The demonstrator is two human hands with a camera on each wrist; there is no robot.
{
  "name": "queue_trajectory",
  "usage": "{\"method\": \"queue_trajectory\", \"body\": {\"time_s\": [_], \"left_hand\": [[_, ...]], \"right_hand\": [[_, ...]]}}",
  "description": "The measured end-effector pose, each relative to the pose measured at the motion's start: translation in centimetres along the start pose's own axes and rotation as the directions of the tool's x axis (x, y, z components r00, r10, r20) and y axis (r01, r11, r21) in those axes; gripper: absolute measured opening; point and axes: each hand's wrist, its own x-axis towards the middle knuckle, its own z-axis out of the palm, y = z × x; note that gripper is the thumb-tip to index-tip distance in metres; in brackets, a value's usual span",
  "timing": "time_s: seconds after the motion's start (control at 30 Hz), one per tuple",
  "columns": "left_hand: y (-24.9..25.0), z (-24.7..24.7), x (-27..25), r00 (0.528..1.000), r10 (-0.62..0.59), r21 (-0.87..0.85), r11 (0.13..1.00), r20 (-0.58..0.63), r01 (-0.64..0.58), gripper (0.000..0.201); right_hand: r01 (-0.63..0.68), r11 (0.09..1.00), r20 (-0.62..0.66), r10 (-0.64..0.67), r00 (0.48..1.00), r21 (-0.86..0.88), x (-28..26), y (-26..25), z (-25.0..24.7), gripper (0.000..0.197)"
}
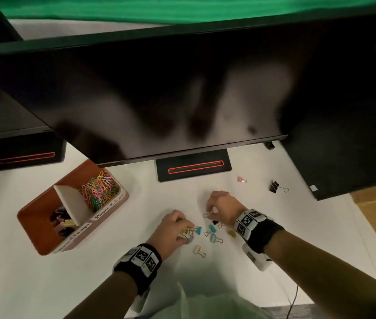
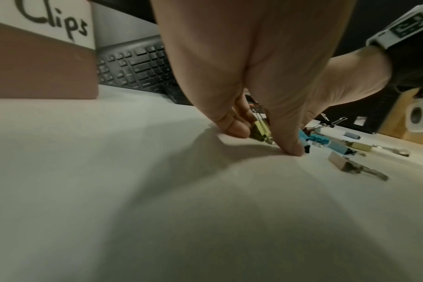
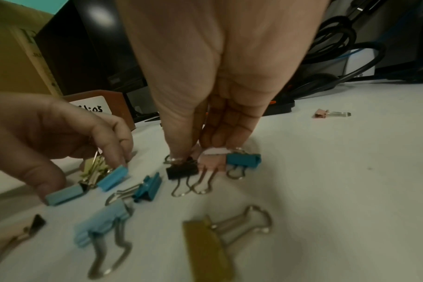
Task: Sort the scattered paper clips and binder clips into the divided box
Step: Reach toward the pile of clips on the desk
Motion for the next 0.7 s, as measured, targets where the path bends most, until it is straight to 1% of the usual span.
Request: {"method": "queue_trajectory", "body": {"time_s": [0.1,0.13,0.17,0.23,0.3,0.37,0.43,0.53,0.6,0.7], "left_hand": [[-0.2,0.0,0.2,0.999,-0.026,-0.007,1.0,-0.021,0.026,0.033],[-0.3,0.0,0.2,0.999,-0.034,0.002,0.999,-0.034,0.034,0.03],[-0.4,0.0,0.2,0.998,-0.039,0.007,0.999,-0.047,0.04,0.029],[-0.5,0.0,0.2,0.996,-0.056,0.014,0.998,-0.067,0.057,0.028],[-0.6,0.0,0.0,0.994,-0.078,0.018,0.997,-0.074,0.08,0.028],[-0.8,-0.2,-0.1,0.992,-0.097,0.017,0.995,-0.082,0.099,0.027],[-1.0,-0.3,-0.3,0.99,-0.108,0.012,0.994,-0.092,0.109,0.025],[-1.4,-0.4,-0.6,0.987,-0.11,0.013,0.994,-0.114,0.112,0.022],[-1.6,-0.5,-0.7,0.986,-0.108,0.006,0.994,-0.13,0.11,0.02],[-1.7,-0.5,-0.9,0.977,-0.127,-0.024,0.992,-0.17,0.124,0.011]], "right_hand": [[0.033,0.999,0.026,-0.034,0.999,0.023,-0.1,0.1,-0.4,0.01],[0.043,0.998,0.038,-0.045,0.998,0.041,-0.2,0.1,-0.6,0.011],[0.05,0.997,0.052,-0.054,0.997,0.066,-0.5,0.0,-0.7,0.014],[0.056,0.991,0.094,-0.067,0.993,0.118,-1.1,0.0,-0.9,0.027],[0.068,0.99,0.153,-0.087,0.984,0.123,-2.0,-0.1,-1.0,0.039],[0.088,0.994,0.205,-0.098,0.974,0.058,-3.0,-0.2,-0.5,0.048],[0.09,0.995,0.239,-0.079,0.968,-0.038,-3.9,-0.5,0.5,0.054],[0.03,0.995,0.213,-0.008,0.977,-0.099,-4.4,-0.7,2.3,0.055],[-0.006,0.996,0.169,0.021,0.985,-0.089,-4.1,-0.8,3.2,0.049],[-0.016,0.999,0.112,0.021,0.993,-0.051,-3.4,-0.8,4.1,0.043]]}}
